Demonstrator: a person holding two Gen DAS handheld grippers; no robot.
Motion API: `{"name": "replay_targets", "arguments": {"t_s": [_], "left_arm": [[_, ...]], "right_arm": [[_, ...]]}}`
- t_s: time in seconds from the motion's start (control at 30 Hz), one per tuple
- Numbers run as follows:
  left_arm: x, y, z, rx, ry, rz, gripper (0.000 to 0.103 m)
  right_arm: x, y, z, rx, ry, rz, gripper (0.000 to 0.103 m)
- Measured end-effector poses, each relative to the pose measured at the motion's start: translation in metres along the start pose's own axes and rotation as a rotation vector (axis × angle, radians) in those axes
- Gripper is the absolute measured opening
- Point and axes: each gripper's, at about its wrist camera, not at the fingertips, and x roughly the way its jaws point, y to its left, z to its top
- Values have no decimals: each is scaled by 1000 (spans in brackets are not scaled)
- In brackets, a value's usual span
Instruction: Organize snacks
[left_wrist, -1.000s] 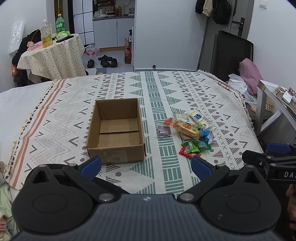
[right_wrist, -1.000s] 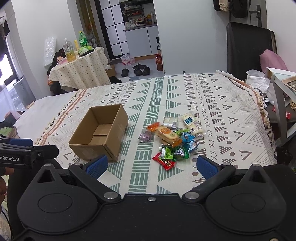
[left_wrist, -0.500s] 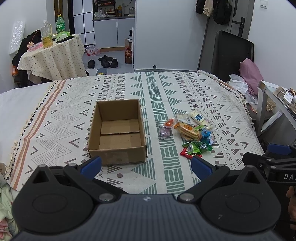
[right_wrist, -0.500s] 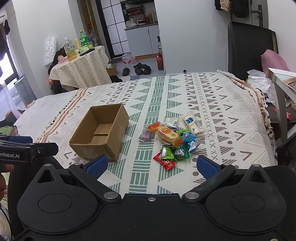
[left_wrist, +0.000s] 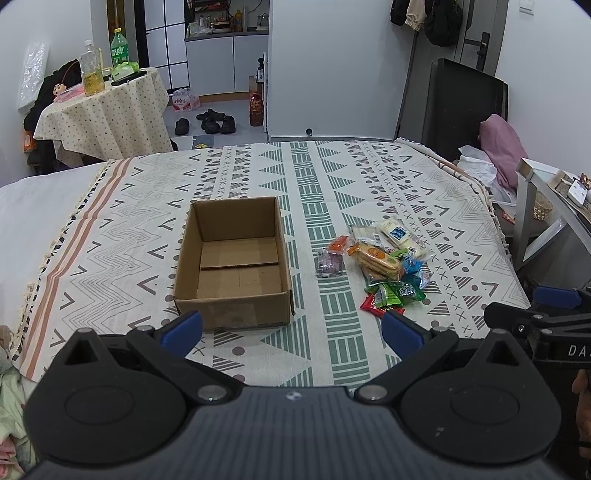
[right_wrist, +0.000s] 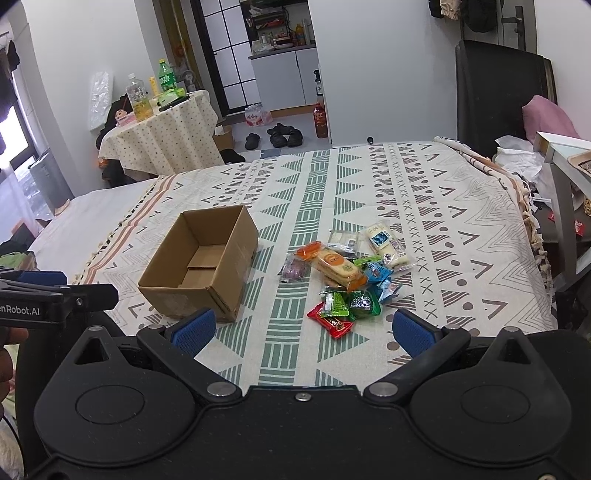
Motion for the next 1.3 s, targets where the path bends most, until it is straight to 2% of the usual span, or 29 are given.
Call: {"name": "replay_targets", "arguments": {"t_s": [0.57, 1.07, 1.3], "left_arm": [[36, -6, 7, -37, 32, 31, 102], [82, -28, 12, -82, 91, -30, 100], [105, -43, 12, -91, 121, -46, 98]], "right_arm": [[27, -16, -4, 36, 43, 22, 103], [58, -50, -2, 93, 74, 25, 103], [70, -68, -3, 126, 81, 34, 97]]}}
